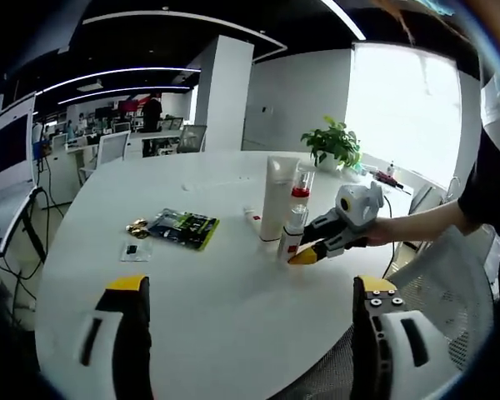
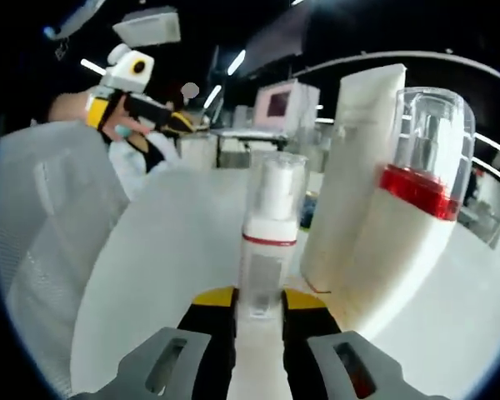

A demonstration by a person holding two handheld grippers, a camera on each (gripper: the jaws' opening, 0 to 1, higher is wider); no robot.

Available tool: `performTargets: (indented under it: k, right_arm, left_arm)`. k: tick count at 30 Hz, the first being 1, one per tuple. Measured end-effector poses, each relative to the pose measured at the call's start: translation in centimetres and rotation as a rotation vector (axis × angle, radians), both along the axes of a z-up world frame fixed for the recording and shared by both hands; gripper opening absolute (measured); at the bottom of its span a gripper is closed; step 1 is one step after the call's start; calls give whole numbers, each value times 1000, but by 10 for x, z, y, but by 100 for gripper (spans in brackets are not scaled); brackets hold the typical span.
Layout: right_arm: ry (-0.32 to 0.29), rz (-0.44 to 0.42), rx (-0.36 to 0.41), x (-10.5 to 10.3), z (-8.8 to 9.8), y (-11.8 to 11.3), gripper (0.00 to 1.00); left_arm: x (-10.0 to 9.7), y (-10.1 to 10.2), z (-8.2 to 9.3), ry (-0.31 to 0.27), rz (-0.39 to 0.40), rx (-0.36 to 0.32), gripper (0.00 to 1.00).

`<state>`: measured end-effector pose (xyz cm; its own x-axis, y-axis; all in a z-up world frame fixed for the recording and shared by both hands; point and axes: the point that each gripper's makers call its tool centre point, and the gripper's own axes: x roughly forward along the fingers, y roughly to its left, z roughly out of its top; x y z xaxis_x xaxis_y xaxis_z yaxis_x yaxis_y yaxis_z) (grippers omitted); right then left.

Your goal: Arrange the skincare products in the storage area until every visible bottle or jar stands upright without overlapping.

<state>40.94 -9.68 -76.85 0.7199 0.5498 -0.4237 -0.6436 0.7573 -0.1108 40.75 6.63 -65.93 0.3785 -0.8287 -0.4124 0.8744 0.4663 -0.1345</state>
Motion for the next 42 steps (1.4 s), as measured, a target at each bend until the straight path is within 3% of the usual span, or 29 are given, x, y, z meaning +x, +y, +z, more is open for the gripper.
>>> performTargets:
  k: [25,37,42]
  right_arm:
    - [49,-10,-7,-4,-13,-5,14]
    - [125,-85,11,-24,-16,-16,22]
    - [167,-138,23,-34,-13,-19,31]
  left_arm:
    - [-1,0,-3,7,-6,15,96]
    - [0,2,-10,10,-4,48,95]
    - [1,2,-11,17,2,50,95]
